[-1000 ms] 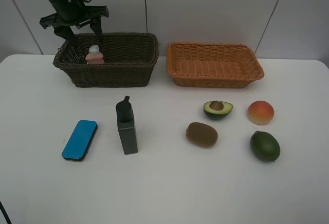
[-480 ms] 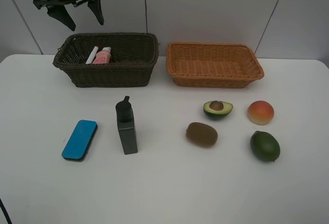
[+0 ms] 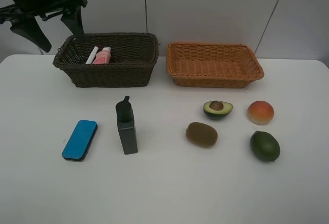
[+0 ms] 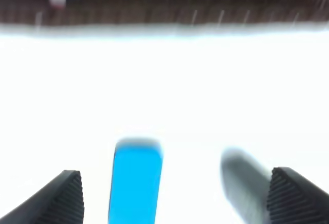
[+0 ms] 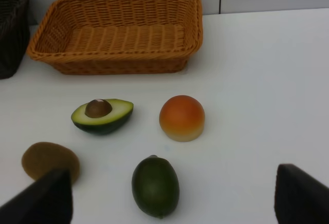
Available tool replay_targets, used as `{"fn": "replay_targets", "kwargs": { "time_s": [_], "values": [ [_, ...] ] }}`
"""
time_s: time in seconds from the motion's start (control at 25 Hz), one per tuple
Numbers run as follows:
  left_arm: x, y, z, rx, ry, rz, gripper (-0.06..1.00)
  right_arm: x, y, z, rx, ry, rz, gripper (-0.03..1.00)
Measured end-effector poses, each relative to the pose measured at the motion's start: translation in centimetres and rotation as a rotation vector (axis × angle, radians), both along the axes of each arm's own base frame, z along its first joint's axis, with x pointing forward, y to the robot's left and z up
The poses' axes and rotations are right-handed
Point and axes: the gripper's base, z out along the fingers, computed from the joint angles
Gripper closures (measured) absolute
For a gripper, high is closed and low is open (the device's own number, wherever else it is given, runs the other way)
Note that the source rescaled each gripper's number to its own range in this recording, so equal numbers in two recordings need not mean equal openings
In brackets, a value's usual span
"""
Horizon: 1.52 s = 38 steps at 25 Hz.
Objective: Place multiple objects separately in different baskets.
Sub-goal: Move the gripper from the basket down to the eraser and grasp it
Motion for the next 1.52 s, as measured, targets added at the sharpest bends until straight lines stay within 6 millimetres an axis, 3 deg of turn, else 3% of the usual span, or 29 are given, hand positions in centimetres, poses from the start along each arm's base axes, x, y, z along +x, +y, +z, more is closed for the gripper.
{"fn": "replay_targets", "kwargs": {
  "time_s": [0.24, 0.44, 0.72, 1.0, 1.32, 1.52],
  "values": [
    [-7.3, -0.4, -3.4, 0.053, 0.151, -0.046, 0.08, 0.0, 0.0, 0.0, 0.0, 0.0, 0.0, -0.03],
    [-9.7, -1.3, -7.9, 0.077, 0.173, -0.059, 0.08, 0.0, 0.0, 0.0, 0.0, 0.0, 0.0, -0.03],
    [-9.8, -1.1, -11.6, 0.058, 0.051, -0.013, 0.07, 0.0, 0.0, 0.0, 0.0, 0.0, 0.0, -0.03],
    [-8.4, -1.4, -14.5, 0.056, 0.001, 0.003, 0.07, 0.0, 0.0, 0.0, 0.0, 0.0, 0.0, -0.03],
    [-7.5, -1.6, -18.8, 0.084, 0.057, 0.006, 0.07, 0.0, 0.0, 0.0, 0.0, 0.0, 0.0, -0.03],
    [-7.3, -1.6, -20.3, 0.095, 0.071, 0.005, 0.07, 0.0, 0.0, 0.0, 0.0, 0.0, 0.0, -0.03]
  ]
}}
